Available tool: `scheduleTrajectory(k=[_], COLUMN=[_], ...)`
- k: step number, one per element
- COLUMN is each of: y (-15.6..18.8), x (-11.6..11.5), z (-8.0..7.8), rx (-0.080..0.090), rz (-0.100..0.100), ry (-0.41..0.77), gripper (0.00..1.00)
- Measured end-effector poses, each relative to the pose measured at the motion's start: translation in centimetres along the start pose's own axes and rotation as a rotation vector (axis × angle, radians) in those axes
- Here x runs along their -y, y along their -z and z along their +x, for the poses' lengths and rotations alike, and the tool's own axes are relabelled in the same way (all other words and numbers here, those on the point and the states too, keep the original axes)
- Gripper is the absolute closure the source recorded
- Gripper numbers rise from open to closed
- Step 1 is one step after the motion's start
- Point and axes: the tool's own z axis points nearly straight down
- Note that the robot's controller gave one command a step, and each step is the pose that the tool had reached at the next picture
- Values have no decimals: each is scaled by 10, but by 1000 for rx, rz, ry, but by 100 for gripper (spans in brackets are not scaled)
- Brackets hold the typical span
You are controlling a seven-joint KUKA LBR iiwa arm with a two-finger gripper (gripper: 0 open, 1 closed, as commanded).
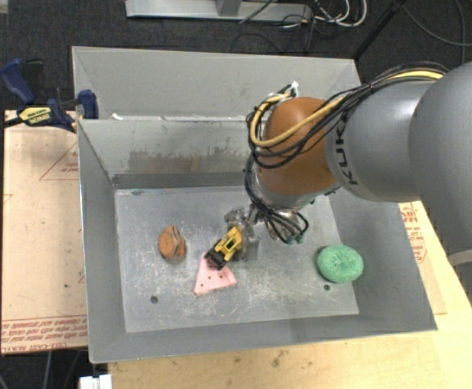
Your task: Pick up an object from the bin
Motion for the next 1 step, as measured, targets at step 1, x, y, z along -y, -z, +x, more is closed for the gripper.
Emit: scheduleTrajectory(k=[1], y=[0], x=[0], z=[0], rx=[0], rz=[0], ry=[0], gripper=[100])
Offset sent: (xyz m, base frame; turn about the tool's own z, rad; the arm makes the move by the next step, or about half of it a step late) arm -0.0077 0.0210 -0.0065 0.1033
